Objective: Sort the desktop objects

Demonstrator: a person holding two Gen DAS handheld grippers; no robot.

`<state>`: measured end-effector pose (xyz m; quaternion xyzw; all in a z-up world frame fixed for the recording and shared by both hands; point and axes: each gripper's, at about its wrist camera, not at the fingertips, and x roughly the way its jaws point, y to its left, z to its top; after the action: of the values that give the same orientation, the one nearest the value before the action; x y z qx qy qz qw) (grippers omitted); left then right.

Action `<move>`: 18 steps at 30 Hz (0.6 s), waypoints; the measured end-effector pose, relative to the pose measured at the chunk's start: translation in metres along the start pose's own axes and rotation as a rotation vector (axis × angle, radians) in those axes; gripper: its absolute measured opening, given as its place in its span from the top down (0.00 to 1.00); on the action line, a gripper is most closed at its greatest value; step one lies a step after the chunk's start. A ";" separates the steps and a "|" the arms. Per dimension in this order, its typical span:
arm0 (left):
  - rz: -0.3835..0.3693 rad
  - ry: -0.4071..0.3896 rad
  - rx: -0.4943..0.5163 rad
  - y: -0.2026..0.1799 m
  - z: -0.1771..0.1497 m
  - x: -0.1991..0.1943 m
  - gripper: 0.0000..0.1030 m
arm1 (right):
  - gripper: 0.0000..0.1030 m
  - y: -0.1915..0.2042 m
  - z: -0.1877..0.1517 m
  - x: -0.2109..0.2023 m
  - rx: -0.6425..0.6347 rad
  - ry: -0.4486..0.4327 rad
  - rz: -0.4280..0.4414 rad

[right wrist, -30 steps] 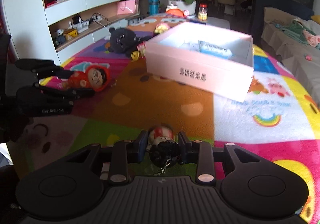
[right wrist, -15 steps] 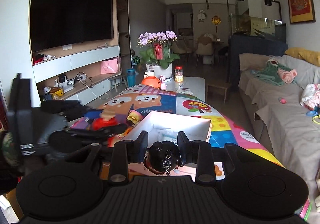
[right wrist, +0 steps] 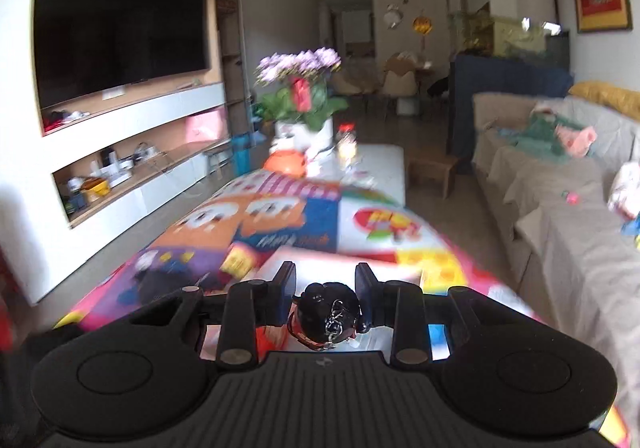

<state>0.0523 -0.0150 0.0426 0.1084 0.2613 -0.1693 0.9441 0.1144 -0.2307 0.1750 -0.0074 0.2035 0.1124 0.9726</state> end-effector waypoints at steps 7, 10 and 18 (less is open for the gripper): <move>0.076 0.080 -0.148 0.047 -0.027 -0.002 0.01 | 0.61 -0.008 0.005 0.049 0.092 0.050 -0.052; 0.105 0.084 -0.184 0.062 -0.036 -0.001 0.00 | 0.61 0.003 -0.005 0.055 0.059 0.090 -0.058; 0.152 0.095 -0.306 0.088 -0.047 0.002 0.00 | 0.44 0.071 0.005 0.121 0.040 0.287 0.105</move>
<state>0.0652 0.0791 0.0126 -0.0090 0.3196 -0.0504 0.9462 0.2085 -0.1353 0.1341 0.0069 0.3428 0.1569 0.9262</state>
